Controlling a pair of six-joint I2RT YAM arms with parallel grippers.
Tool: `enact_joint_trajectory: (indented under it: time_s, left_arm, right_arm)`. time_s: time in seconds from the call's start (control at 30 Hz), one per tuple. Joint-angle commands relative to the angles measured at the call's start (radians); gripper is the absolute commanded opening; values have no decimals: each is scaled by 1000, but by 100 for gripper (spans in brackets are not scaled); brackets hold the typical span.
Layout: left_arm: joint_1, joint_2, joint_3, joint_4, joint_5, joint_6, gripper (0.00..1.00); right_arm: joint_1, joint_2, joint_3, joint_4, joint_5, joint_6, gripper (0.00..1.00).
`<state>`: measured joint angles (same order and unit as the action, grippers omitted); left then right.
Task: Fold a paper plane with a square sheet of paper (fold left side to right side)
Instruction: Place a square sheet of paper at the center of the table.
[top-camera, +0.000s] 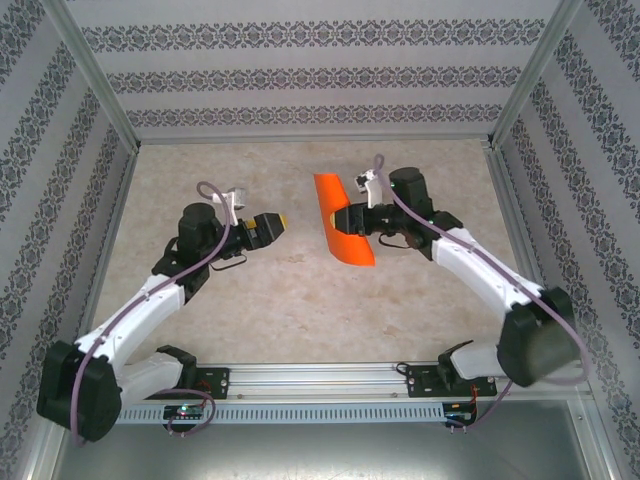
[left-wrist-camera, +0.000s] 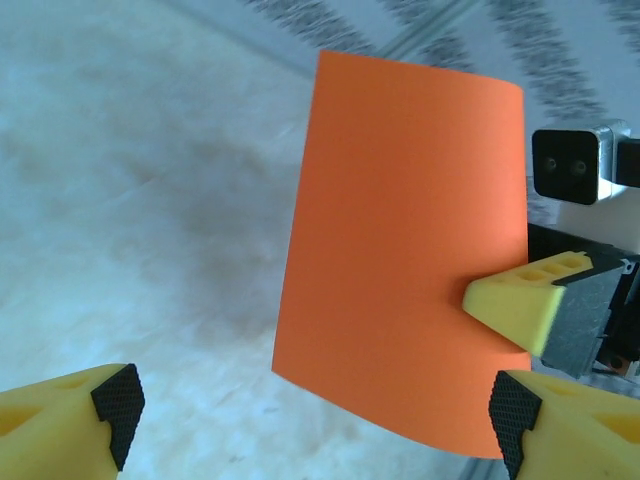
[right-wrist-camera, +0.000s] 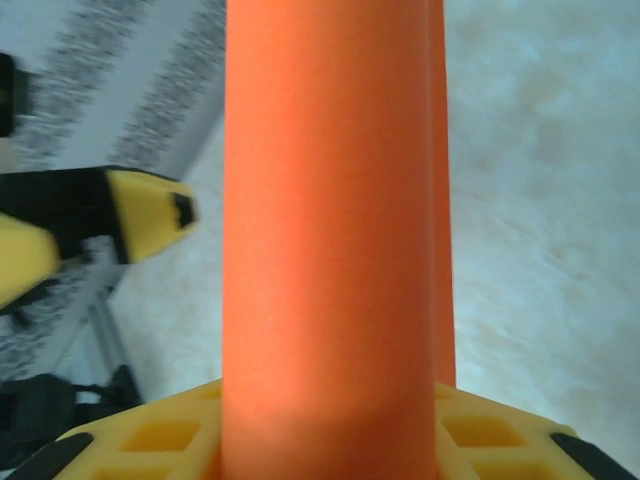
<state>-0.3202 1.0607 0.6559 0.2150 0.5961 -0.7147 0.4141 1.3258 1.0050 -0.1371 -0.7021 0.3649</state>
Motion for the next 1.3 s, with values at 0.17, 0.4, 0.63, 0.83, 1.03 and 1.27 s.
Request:
enact_joint_trajectory:
  time_s: [0.17,0.4,0.63,0.83,1.03,1.27]
  left_arm:
    - [6,-73,26,275,174,-15,95]
    - [0,-54,53,370,215,-72,95]
    - [-13,-73,29,442,229,-124,95]
    - [-53,-58,53,484,232,-136,96]
    - [-98,-20,96,470,227,-117,96]
    - [-126,22,113,469,226,-110,96]
  right_arm:
    - [-8,-206,95,-16,-251,-46,42]
    - [25,-231,144,-26,-222,-19,35]
    - [21,-250,122,89,-209,71,35]
    - [22,-254,129,170,-229,134,35]
    - [24,-254,112,259,-238,199,35]
    - [32,-254,104,302,-241,239,35]
